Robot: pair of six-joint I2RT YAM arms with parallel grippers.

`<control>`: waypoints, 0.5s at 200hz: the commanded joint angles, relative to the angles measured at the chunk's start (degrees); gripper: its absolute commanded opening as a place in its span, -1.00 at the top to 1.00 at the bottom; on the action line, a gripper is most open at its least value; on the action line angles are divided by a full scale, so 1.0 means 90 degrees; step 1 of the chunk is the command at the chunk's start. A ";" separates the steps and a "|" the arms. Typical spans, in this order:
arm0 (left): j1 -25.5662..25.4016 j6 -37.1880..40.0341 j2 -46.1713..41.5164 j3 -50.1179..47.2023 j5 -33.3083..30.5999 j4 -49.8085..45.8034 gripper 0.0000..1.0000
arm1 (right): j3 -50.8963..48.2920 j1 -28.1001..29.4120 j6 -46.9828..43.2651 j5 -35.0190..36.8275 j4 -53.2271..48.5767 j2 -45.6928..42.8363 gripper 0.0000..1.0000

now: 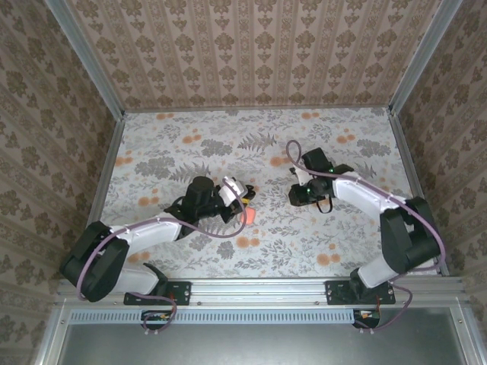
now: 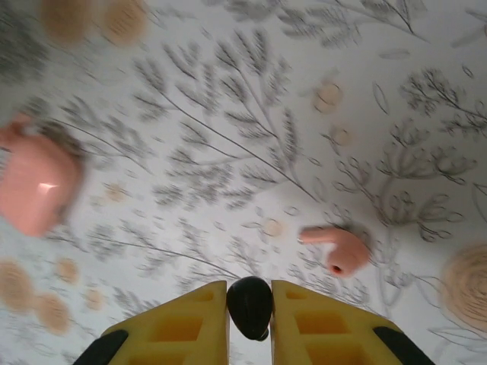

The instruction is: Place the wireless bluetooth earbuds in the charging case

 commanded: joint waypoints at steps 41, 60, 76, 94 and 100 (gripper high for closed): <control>-0.0084 -0.0429 0.0570 0.0140 0.0576 0.0836 0.82 | -0.1221 0.0055 0.1412 -0.1527 0.3314 -0.1309 0.62; -0.0114 -0.0481 0.0635 0.0244 0.0715 0.0902 0.82 | -0.1383 0.0055 0.1595 -0.1820 0.3896 -0.1504 0.61; -0.0130 -0.0516 0.0666 0.0332 0.0785 0.0907 0.82 | -0.1465 0.0065 0.1728 -0.1919 0.4289 -0.1662 0.60; -0.0135 -0.0541 0.0692 0.0386 0.0813 0.0953 0.82 | -0.1541 0.0118 0.1928 -0.2015 0.4803 -0.1781 0.59; -0.0131 -0.0560 0.0698 0.0404 0.0818 0.0963 0.82 | -0.1528 0.0151 0.1946 -0.2024 0.4848 -0.1801 0.59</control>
